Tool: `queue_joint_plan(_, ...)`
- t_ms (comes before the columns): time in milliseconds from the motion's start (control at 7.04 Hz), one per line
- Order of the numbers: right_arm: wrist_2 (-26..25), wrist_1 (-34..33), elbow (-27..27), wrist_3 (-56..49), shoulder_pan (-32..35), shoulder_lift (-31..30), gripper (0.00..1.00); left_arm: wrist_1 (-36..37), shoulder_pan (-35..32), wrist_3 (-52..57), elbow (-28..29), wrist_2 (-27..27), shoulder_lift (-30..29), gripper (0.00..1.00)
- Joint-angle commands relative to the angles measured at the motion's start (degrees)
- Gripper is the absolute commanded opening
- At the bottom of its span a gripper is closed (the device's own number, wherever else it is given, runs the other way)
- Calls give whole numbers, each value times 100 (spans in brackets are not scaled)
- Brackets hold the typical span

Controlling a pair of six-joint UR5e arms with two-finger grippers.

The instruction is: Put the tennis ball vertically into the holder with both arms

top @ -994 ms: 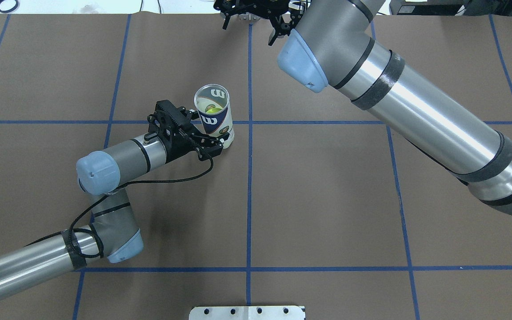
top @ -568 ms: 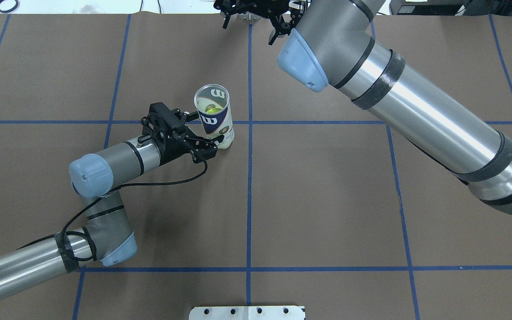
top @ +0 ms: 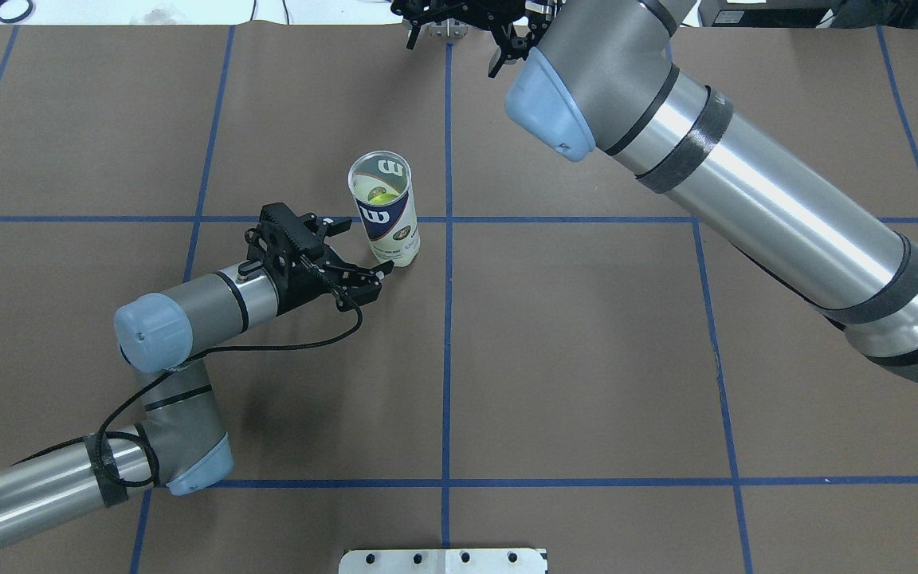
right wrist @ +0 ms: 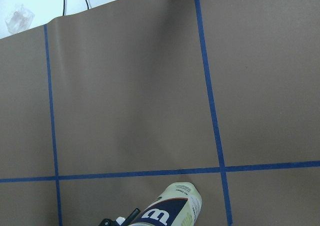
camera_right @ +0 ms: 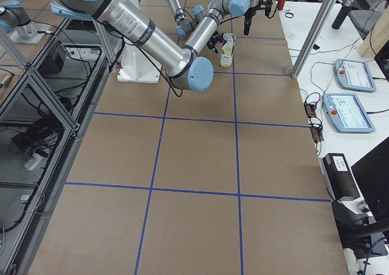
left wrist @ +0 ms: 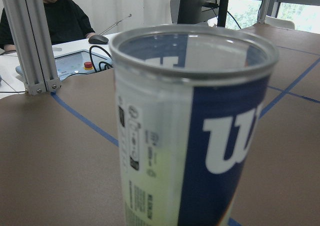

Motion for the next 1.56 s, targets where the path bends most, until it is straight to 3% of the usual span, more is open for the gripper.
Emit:
queue_joint_plan(0, 59, 0, 6, -50, 71, -22, 99, -12, 215, -1, -395, -9, 356, 99)
queue_joint_plan(426, 225, -17, 698, -146, 263, -669, 99, 49, 418, -19, -1545, -70, 1295, 99)
queue_joint_plan(710, 453, -44, 1435, -567, 570, -1503, 99, 459, 340, -19, -2537, -1059, 2156, 99)
queue_joint_plan(852, 724, -44, 1622, -839, 894, -1855, 99, 993, 191, -19, -2977, -1212, 2247, 99)
queue_joint_plan(1278, 947, -44, 1869, -2311, 1546, -3068, 99, 2015, -869, -132, -3166, -1248, 2326, 100)
queue_joint_plan(1420, 947, -44, 1809, -2927, 1696, -3446, 99, 2584, -1291, -385, -3175, -1553, 2414, 100)
